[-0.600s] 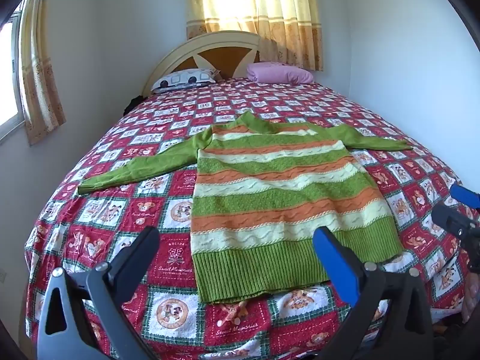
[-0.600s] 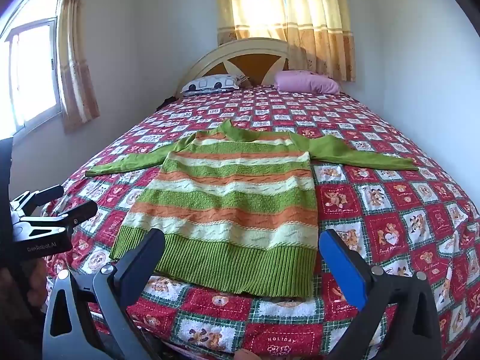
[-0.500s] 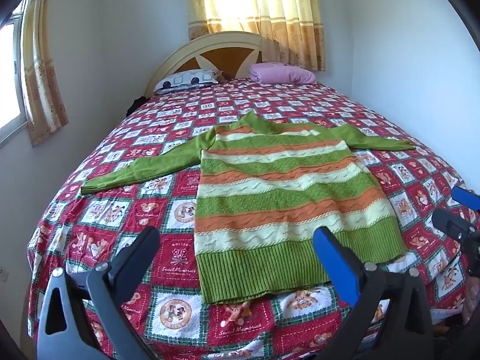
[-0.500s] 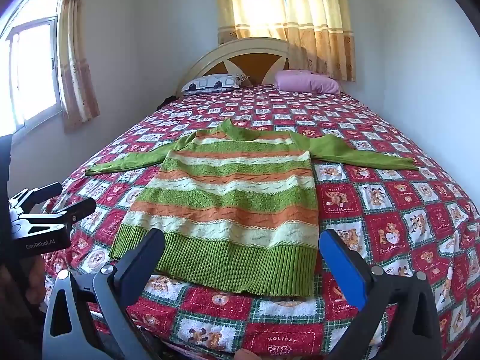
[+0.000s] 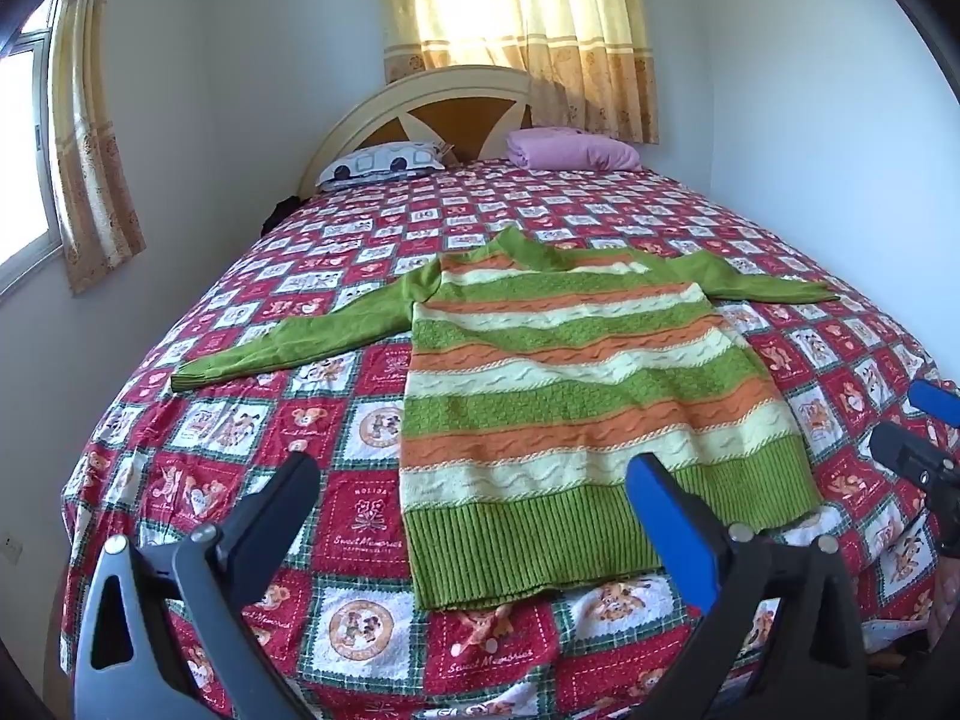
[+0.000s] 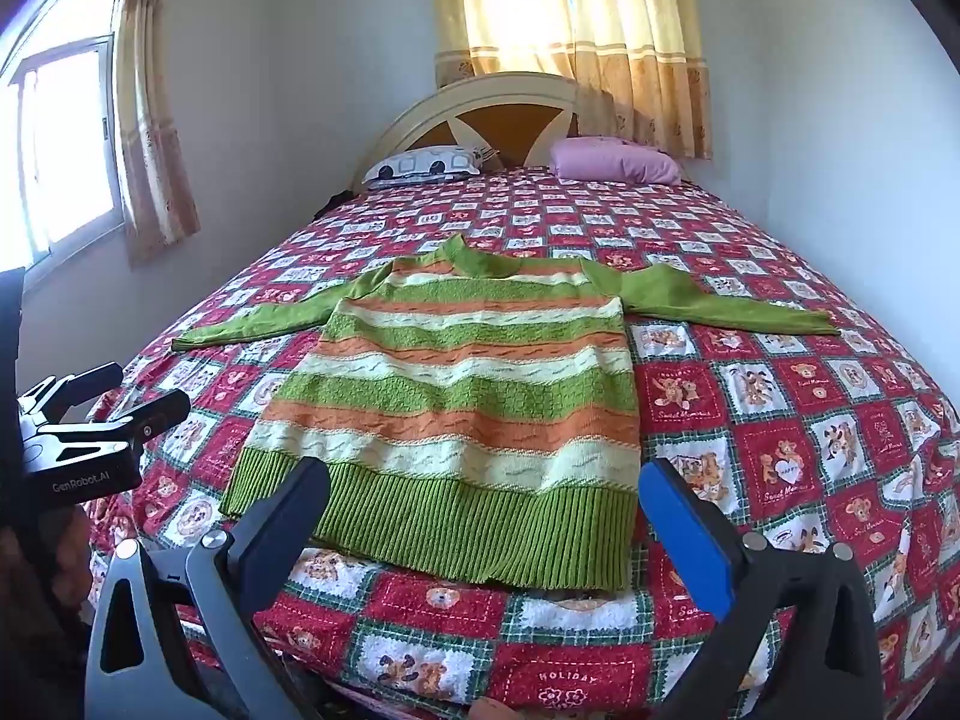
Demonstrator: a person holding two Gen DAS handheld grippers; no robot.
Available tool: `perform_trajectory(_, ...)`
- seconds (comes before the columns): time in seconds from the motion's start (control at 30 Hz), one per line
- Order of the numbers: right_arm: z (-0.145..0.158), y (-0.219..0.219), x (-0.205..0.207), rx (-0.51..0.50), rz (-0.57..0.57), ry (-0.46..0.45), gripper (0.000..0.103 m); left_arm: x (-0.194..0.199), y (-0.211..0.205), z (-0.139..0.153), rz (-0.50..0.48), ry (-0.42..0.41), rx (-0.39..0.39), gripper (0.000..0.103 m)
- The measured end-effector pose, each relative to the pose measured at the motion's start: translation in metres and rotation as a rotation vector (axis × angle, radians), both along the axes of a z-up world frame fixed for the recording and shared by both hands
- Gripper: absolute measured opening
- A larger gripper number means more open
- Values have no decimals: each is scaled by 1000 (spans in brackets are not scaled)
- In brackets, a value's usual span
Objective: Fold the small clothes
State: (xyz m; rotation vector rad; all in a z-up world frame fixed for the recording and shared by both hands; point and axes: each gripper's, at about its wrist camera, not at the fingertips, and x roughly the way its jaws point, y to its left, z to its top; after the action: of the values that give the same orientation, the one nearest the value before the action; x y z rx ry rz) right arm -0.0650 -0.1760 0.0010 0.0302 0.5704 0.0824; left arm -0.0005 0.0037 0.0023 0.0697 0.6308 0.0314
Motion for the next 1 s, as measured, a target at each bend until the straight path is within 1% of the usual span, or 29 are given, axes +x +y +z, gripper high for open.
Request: perform_trajectory(1.0,0,4,-1,2,20,6,102,1,5,0,3,-3,-3,103)
